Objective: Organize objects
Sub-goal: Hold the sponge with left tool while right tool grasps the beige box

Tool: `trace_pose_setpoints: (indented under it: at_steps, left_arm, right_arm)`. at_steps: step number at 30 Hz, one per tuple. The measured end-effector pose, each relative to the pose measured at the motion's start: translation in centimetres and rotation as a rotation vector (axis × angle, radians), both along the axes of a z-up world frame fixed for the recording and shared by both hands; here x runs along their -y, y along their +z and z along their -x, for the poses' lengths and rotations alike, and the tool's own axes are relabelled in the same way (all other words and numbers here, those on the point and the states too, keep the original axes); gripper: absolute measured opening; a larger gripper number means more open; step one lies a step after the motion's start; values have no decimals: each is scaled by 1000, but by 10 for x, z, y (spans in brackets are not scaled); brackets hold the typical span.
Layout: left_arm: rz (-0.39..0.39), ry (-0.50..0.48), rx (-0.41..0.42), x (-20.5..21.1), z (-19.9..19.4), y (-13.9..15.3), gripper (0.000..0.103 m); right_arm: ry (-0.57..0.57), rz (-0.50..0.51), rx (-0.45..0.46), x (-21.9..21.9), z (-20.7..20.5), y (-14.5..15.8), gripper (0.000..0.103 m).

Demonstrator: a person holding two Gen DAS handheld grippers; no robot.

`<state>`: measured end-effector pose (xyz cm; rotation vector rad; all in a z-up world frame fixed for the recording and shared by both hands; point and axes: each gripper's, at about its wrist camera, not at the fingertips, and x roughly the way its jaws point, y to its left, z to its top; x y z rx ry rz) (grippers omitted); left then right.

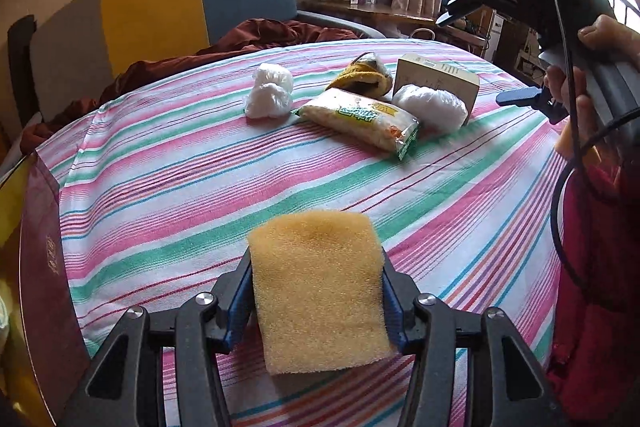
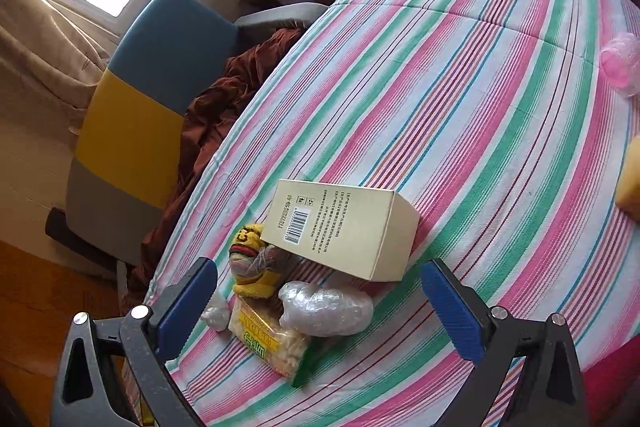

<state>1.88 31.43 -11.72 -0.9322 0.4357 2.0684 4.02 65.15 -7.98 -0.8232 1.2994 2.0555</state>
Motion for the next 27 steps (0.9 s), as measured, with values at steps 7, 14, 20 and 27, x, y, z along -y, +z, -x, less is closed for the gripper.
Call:
trace_pose_setpoints:
  at_steps: [7, 14, 20, 27]
  left_arm:
    - [-32, -10, 17, 4, 1, -1, 54]
    - [-62, -14, 46, 8, 3, -2, 55]
    - [-71, -21, 59, 9, 5, -3, 57]
    - [-72, -28, 59, 9, 4, -4, 58]
  right_arm:
    - [145, -215, 250, 14, 35, 7, 103]
    - [429, -375, 495, 8, 80, 4, 103]
    - [479, -316, 579, -11, 99, -27, 103]
    - [303, -311, 599, -39, 59, -31, 53]
